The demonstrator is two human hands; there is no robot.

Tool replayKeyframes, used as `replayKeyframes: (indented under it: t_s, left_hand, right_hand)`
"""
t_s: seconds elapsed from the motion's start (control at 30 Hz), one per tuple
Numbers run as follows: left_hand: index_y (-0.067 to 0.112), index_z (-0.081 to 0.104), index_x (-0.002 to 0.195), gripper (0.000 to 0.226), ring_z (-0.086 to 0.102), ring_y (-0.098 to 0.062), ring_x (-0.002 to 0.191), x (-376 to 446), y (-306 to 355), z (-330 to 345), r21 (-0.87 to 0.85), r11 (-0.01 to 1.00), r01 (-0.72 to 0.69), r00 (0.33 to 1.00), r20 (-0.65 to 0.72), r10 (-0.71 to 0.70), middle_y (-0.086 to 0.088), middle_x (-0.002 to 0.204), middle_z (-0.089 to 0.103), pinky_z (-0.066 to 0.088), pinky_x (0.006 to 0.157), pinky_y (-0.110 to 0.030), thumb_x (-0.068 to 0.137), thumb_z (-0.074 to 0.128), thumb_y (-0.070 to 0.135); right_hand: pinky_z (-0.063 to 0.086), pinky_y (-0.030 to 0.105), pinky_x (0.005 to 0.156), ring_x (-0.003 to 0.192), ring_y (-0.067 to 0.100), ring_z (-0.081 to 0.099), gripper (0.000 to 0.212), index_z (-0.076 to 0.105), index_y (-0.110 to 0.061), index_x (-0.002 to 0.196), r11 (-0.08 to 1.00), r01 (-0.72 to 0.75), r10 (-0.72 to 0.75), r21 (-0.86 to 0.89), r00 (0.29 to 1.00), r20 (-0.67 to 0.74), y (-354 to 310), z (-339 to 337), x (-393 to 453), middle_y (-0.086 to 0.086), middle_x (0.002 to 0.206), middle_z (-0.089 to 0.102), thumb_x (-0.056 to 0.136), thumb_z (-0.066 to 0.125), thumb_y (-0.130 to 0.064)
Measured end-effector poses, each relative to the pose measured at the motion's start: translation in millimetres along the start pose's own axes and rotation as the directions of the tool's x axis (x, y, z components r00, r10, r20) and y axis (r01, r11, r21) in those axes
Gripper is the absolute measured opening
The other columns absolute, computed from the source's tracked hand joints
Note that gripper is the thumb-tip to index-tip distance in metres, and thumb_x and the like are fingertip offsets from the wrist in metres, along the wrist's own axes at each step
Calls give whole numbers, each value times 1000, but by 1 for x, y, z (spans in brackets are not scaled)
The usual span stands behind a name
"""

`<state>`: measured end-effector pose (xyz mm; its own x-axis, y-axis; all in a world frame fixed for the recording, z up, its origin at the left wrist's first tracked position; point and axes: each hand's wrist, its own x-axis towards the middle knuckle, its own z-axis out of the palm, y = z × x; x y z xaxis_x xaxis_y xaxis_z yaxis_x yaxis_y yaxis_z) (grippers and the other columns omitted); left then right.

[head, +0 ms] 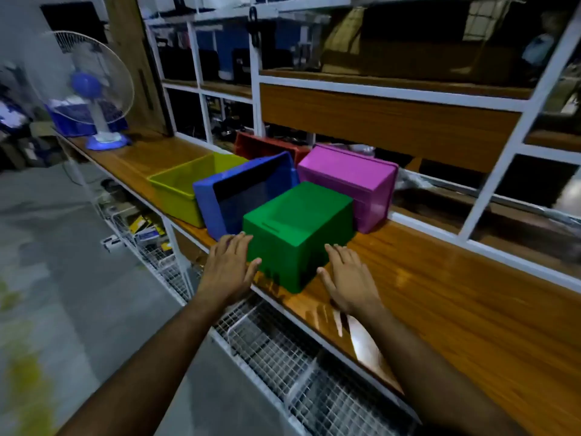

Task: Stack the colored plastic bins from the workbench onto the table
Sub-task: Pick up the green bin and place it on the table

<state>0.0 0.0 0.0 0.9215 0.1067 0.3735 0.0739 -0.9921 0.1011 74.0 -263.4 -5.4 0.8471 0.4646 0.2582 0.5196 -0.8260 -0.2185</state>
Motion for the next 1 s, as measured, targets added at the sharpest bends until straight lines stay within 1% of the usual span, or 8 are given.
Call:
replayKeyframes:
  t_s: [0.13,0.23,0.3,0.47,0.6,0.7,0.83,1.0]
  left_hand:
    - [16,37,142,56,37,-26,128,52,-31,5,-26,999,-28,1000,3,28,-7,143,46,40,101,-43,98,32,51]
    - [17,37,142,51,43,-27,124,90,-43,13,-199,980,-8,999,33,15,-7,140,48,42,97,-43,99,37,45]
    - [17,38,142,49,45,-26,122,114,-48,19,-297,955,-13,996,84,40,-7,138,50,42,98,-42,99,41,40]
    - [12,43,137,53,48,-31,121,182,-54,45,-348,935,-72,961,227,158,-11,134,53,38,103,-41,93,43,40]
    - [11,41,140,50,47,-30,127,219,-48,62,-429,903,-32,936,304,178,-14,140,48,36,106,-39,96,52,31]
    - [12,41,140,49,47,-30,129,235,-49,74,-484,874,-48,905,349,243,-15,142,48,37,103,-37,96,51,31]
    - [21,37,142,53,48,-31,127,237,-50,85,-550,828,-111,867,354,351,-15,140,47,39,100,-37,95,52,39]
    - [26,42,141,56,53,-34,120,224,-17,84,-608,775,-172,825,341,450,-16,137,48,43,97,-34,90,57,45]
  right_hand:
    - [42,43,103,130,22,39,57,28,-26,149,990,-28,40,136,996,-85,-10,13,48,4,142,45,98,30,-51]
    - [45,45,99,125,24,41,51,27,-38,147,979,-65,81,192,993,-80,-9,23,75,8,136,43,98,28,-51]
    - [45,44,100,124,26,41,47,32,-43,144,966,-119,139,231,988,-73,-5,29,86,9,134,41,97,27,-52]
    - [47,42,97,115,26,46,42,39,-49,136,883,-305,341,356,939,-43,4,44,113,4,121,39,97,27,-54]
    - [49,44,99,116,25,49,37,37,-53,135,831,-357,396,426,918,-4,4,47,113,2,123,36,99,29,-52]
    - [48,38,97,116,19,50,37,40,-52,135,803,-379,440,461,897,-30,-5,46,110,-1,123,43,99,30,-51]
    - [43,26,87,112,9,50,36,45,-49,133,775,-418,502,474,863,-60,-9,46,99,-7,121,48,99,32,-50]
    - [44,30,92,110,9,51,34,43,-48,133,727,-491,587,480,807,-64,3,32,64,-7,125,49,99,37,-48]
